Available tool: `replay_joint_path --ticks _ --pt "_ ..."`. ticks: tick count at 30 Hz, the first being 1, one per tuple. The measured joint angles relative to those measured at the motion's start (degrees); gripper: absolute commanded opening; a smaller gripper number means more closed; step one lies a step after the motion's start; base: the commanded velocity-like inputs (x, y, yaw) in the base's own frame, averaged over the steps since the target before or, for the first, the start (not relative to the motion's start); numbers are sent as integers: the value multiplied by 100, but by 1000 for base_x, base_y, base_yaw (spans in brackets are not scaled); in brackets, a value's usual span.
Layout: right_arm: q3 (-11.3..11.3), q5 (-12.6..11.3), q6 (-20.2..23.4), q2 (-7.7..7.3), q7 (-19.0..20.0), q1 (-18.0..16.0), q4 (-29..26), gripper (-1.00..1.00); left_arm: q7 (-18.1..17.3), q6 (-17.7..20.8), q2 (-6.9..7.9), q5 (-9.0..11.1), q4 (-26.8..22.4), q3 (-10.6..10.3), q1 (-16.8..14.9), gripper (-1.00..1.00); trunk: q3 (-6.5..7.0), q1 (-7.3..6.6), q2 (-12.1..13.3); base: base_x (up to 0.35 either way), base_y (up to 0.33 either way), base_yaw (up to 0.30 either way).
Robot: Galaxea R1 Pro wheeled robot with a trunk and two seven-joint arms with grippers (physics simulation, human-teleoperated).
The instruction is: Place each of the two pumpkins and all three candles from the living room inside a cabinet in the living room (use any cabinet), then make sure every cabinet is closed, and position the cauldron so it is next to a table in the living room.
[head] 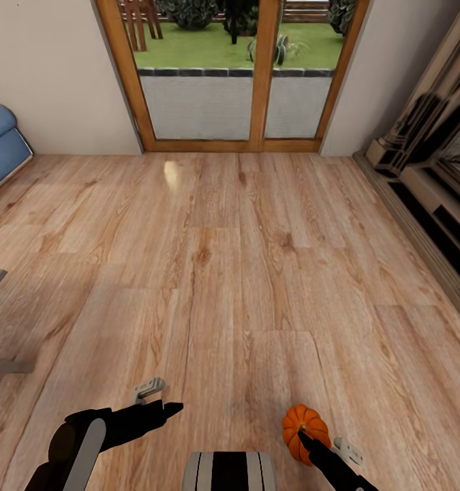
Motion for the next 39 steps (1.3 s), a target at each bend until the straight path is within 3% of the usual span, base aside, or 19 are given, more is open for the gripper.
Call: replay_joint_path --ticks 18,34,39 --pt "-80 -7 -4 -1 -135 -4 1 -100 0 0 0 0 0 9 -1 100 45 -4 3 0 0 0" --pt "-88 -5 5 -1 -74 21 -37 -100 8 4 0 0 0 3 -1 100 399 -46 24 0 0 0" --pt "-102 -45 39 -9 226 22 -49 -100 8 9 3 -7 0 -6 -1 100 510 -59 31 0 0 0"
